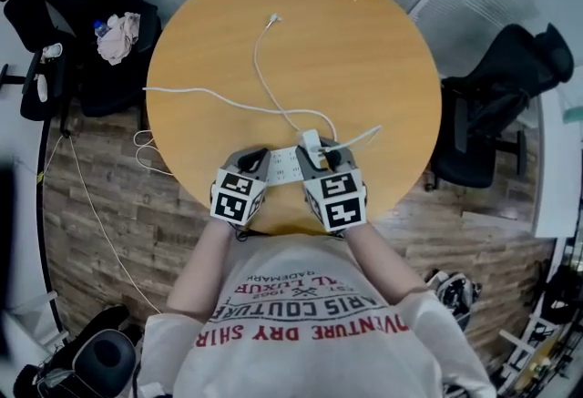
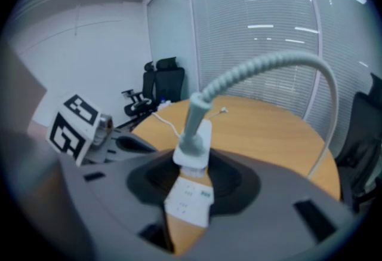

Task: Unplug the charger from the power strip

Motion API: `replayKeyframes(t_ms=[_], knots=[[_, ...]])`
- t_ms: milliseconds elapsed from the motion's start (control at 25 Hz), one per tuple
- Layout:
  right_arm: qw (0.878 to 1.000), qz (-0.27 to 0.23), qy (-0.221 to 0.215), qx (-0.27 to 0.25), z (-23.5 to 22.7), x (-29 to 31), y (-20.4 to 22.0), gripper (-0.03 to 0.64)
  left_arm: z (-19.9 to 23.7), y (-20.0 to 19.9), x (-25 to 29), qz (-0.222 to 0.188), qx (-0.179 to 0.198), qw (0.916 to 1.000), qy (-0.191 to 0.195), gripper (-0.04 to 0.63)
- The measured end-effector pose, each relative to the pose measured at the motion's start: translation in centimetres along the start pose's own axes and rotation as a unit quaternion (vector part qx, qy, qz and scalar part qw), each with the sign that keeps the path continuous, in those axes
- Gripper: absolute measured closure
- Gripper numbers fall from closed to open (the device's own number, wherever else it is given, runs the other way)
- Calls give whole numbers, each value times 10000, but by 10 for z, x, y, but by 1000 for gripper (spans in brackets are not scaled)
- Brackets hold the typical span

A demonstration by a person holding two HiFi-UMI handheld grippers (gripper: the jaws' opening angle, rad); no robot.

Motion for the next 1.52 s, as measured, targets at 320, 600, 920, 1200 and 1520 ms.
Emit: replayKeyframes(t_ms=[320,600,920,1200,1520], knots=[[9968,-723,-231,-252,-2,-34,-39,456,-6,-71,-61,-1146,611,9912,-264,563],[9814,-1847,-387,-350,2,-78,-82,457,-31,-131,-129,-2298,1069,9663,-450,563],[9701,-2362,-451,-325,0,-96,-99,462,-50,-160,-175,-3165,1258,9387,-532,563],[9699,-2370,-504,-240,0,-97,-95,462,-43,-157,-174,-3181,1142,9390,-644,563],[9685,-2426,-505,-265,0,-101,-96,462,-51,-156,-169,-3054,1232,9424,-588,563]])
Point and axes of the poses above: the fingertips, and each gripper's own axes: x forward along the fingers, z to its left, y out of its underside, the point moved 9 cm from there along -x, backward along the fingers, and after that the axes turned 5 degrees about y, right-handed, at the moved point
